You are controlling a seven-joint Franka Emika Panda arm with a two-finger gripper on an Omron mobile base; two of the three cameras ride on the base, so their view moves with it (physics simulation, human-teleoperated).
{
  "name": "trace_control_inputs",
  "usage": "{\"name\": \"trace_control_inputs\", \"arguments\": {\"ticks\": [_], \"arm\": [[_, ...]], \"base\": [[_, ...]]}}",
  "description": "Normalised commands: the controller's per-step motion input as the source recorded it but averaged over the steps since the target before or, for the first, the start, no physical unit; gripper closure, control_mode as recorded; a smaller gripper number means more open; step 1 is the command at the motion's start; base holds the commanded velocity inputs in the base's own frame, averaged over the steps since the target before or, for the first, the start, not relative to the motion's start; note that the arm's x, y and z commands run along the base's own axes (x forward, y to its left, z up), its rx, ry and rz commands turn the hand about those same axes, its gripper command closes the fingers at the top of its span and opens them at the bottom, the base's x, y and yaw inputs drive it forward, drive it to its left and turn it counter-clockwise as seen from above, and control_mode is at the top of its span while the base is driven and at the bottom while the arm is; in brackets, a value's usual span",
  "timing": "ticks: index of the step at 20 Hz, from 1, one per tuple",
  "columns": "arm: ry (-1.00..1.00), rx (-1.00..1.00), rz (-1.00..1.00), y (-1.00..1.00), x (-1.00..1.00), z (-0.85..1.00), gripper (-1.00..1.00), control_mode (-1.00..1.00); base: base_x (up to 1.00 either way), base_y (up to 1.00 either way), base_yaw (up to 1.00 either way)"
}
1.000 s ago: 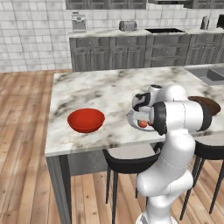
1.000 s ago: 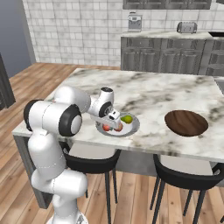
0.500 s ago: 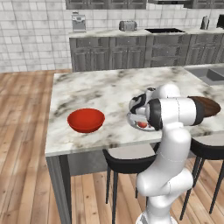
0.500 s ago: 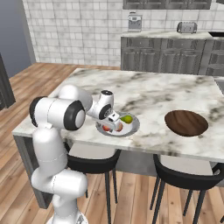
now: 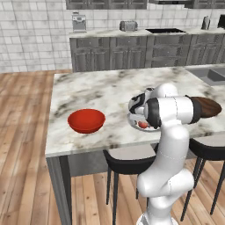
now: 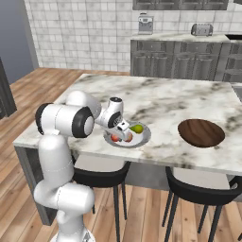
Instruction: Take the fruits from the plate on the dining counter and place two fruits in each bowl.
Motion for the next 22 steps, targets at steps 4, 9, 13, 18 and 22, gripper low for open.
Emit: {"name": "trace_control_inputs", "arguments": {"ticks": [4, 9, 13, 18, 22], "arm": [[0.01, 0.0, -0.02, 0.0, 0.0, -0.31, 1.0, -1.0], [-0.03, 0.06, 0.0, -0.04, -0.06, 0.09, 1.0, -1.0], [0.0, 0.09, 0.03, 0.18, -0.11, 0.67, 1.0, -1.0], [0.02, 0.05, 0.0, 0.73, -0.21, 0.76, 1.0, -1.0], [0.09, -0.01, 0.1, 0.76, -0.33, 0.74, 1.0, -1.0]], "base": [[0.0, 0.0, 0.0], [0.0, 0.0, 0.0], [0.0, 0.0, 0.0], [0.0, 0.0, 0.0], [0.0, 0.0, 0.0]]}}
